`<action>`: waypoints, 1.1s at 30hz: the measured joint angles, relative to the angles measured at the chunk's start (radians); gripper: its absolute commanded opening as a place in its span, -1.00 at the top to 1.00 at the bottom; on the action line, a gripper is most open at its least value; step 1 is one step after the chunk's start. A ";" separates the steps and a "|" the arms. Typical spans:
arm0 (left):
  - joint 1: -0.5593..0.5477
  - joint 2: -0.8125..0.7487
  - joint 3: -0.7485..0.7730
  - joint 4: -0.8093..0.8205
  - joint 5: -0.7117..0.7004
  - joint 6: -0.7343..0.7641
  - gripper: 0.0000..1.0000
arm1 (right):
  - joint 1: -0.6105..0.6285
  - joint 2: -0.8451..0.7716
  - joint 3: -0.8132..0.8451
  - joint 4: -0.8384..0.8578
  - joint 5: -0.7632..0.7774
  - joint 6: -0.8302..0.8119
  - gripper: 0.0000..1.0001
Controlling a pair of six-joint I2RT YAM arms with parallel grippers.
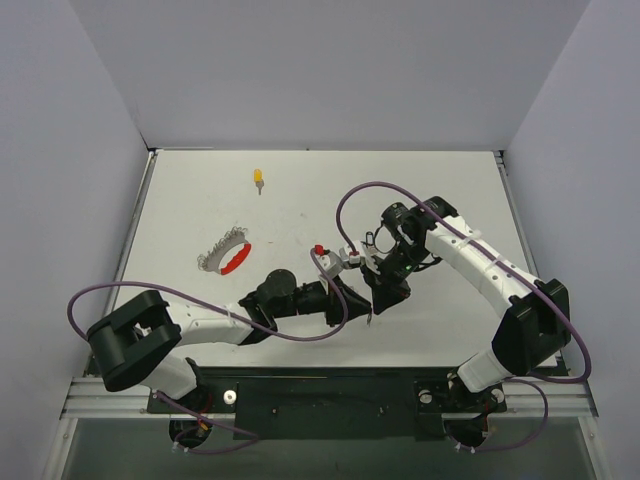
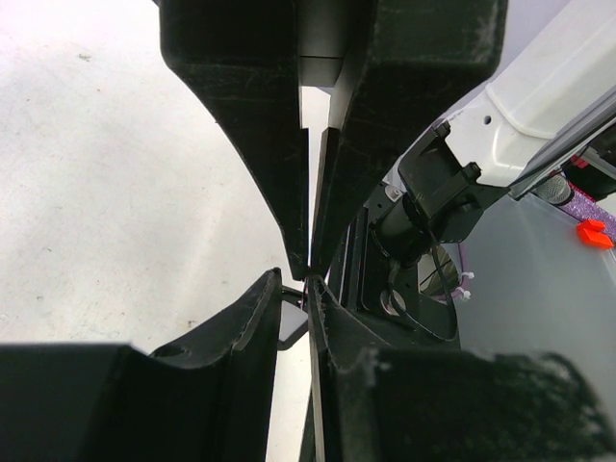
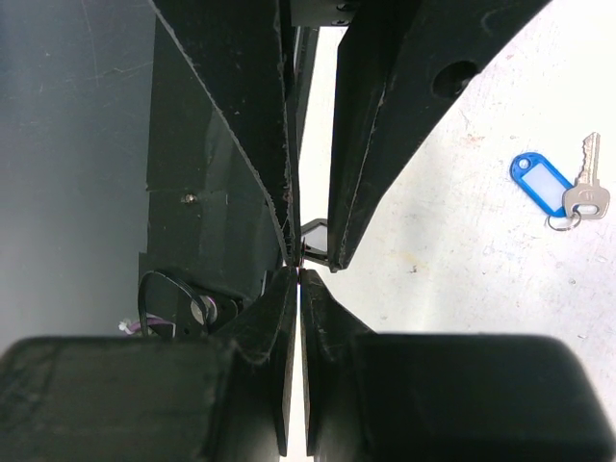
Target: Put the keys on the keyring
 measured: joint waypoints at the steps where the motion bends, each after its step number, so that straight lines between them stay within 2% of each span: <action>1: 0.002 0.002 0.002 0.000 0.003 -0.001 0.44 | -0.001 0.000 0.000 0.000 0.000 0.000 1.00; 33: 0.006 0.032 0.016 0.039 0.038 -0.056 0.46 | -0.014 0.000 0.004 -0.007 0.000 0.011 1.00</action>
